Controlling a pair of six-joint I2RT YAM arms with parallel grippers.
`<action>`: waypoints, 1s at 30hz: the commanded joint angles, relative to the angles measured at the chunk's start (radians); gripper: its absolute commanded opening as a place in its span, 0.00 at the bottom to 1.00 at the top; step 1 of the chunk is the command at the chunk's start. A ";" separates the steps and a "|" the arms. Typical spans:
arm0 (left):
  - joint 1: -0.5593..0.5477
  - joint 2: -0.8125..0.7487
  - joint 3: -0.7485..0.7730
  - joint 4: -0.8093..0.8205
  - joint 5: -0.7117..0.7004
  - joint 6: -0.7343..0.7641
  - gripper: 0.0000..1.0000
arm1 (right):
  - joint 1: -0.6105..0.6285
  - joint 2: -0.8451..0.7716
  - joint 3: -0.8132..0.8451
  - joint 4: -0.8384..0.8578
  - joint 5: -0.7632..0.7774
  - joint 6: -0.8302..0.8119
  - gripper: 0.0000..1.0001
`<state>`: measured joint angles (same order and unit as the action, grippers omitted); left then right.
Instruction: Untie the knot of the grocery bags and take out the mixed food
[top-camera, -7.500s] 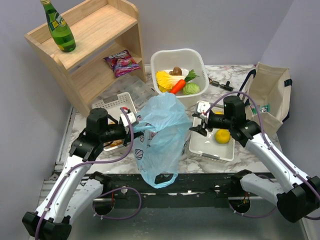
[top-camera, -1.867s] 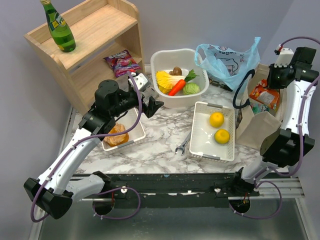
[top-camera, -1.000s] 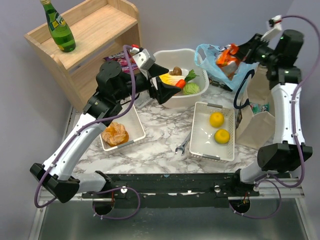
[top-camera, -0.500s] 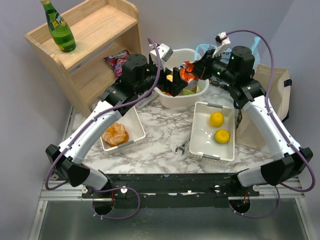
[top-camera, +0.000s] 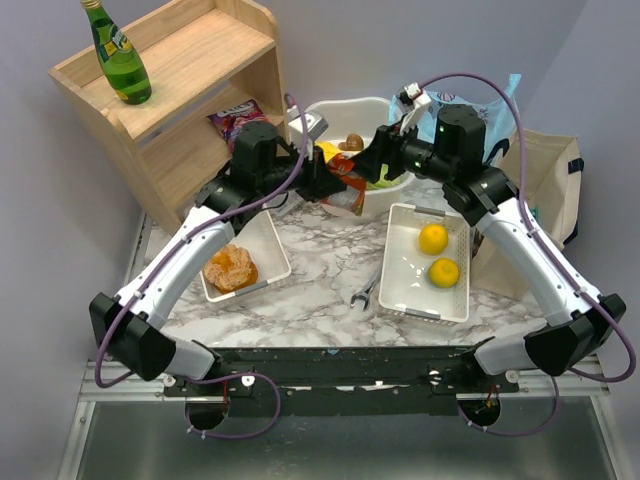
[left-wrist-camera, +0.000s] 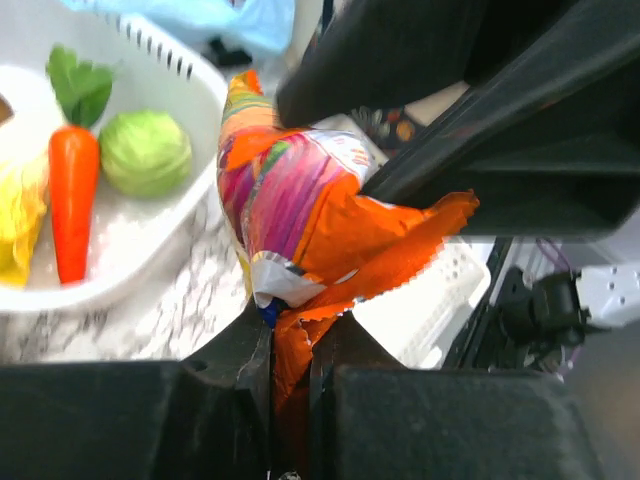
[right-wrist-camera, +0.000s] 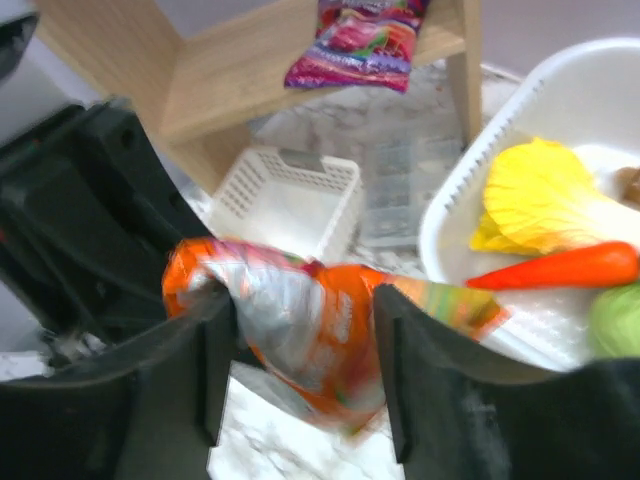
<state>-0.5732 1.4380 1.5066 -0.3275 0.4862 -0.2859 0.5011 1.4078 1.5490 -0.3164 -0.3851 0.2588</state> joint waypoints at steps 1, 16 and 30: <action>0.114 -0.180 -0.153 0.091 0.226 0.056 0.00 | -0.016 -0.081 0.058 -0.127 -0.082 -0.079 0.78; 0.177 -0.278 -0.156 -0.068 0.734 0.345 0.03 | 0.130 0.018 0.235 -0.619 -0.424 -0.747 1.00; 0.193 -0.339 -0.043 -0.410 0.602 0.556 0.75 | 0.243 -0.035 0.133 -0.553 -0.248 -0.822 0.01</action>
<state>-0.4294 1.1923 1.4601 -0.6510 1.1526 0.2096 0.7452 1.4235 1.7355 -0.8871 -0.7223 -0.5350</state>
